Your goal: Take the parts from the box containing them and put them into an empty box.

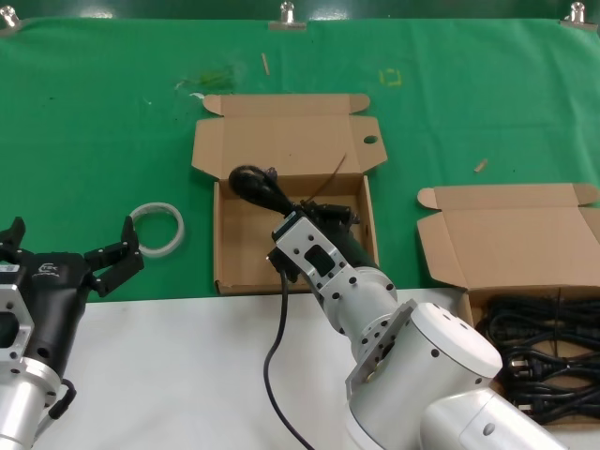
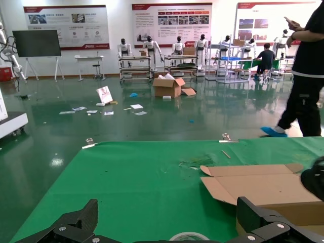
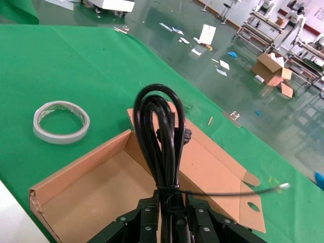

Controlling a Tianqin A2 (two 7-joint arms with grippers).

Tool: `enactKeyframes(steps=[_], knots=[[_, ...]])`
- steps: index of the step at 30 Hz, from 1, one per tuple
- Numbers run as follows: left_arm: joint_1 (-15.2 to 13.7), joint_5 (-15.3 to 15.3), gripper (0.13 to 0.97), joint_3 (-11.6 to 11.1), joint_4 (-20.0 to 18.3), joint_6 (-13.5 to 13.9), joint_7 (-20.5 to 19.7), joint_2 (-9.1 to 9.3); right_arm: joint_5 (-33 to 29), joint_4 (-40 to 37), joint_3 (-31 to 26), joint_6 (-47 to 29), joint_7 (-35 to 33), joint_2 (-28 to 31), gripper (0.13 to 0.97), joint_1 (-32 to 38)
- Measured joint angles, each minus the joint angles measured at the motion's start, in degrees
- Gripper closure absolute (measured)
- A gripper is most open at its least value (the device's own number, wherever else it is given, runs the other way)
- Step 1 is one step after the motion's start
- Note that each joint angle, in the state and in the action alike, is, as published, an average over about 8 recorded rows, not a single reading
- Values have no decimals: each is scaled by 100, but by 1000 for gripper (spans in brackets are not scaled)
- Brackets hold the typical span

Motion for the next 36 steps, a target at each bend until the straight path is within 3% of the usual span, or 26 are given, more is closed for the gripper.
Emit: enactKeyframes(steps=[15, 28, 36], knots=[[0, 0, 132, 0, 0, 0, 0, 0, 0, 0, -3, -2, 12, 0, 775, 1], [0, 0, 132, 0, 0, 0, 0, 0, -24, 5, 16, -19, 44, 0, 523, -12], [0, 0, 132, 0, 0, 0, 0, 0, -353, 79, 278, -248, 497, 2, 360, -188]])
